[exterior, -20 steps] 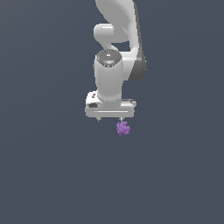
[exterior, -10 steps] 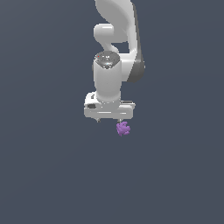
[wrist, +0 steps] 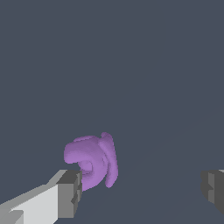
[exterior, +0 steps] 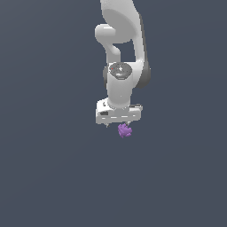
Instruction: Pick up the object and move it to a goal position.
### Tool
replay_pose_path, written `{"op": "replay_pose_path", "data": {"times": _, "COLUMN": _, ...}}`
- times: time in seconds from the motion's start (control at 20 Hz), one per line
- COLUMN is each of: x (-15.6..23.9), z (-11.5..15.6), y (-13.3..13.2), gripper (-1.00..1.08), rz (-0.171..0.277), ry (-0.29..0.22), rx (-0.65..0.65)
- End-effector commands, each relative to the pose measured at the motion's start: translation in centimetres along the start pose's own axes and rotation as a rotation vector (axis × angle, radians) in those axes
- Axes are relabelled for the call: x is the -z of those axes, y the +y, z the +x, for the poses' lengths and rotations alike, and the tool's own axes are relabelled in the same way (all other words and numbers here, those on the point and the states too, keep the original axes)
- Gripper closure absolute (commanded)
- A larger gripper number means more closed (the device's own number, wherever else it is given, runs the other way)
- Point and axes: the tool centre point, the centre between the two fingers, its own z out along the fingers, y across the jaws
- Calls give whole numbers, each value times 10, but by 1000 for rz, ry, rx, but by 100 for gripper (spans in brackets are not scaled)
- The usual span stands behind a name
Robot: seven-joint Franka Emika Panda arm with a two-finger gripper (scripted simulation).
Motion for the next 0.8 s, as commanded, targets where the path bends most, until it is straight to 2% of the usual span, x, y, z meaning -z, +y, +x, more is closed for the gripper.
{"op": "replay_pose_path", "data": {"times": 0.0, "x": -16, "z": -7, "y": -16, "gripper": -92, "rz": 3, "ry": -8, "rx": 68}}
{"op": "replay_pose_path", "data": {"times": 0.35, "x": -41, "z": -19, "y": -43, "gripper": -92, "rz": 9, "ry": -21, "rx": 183}}
{"op": "replay_pose_path", "data": {"times": 0.75, "x": -48, "z": -21, "y": -45, "gripper": -92, "rz": 10, "ry": -22, "rx": 189}}
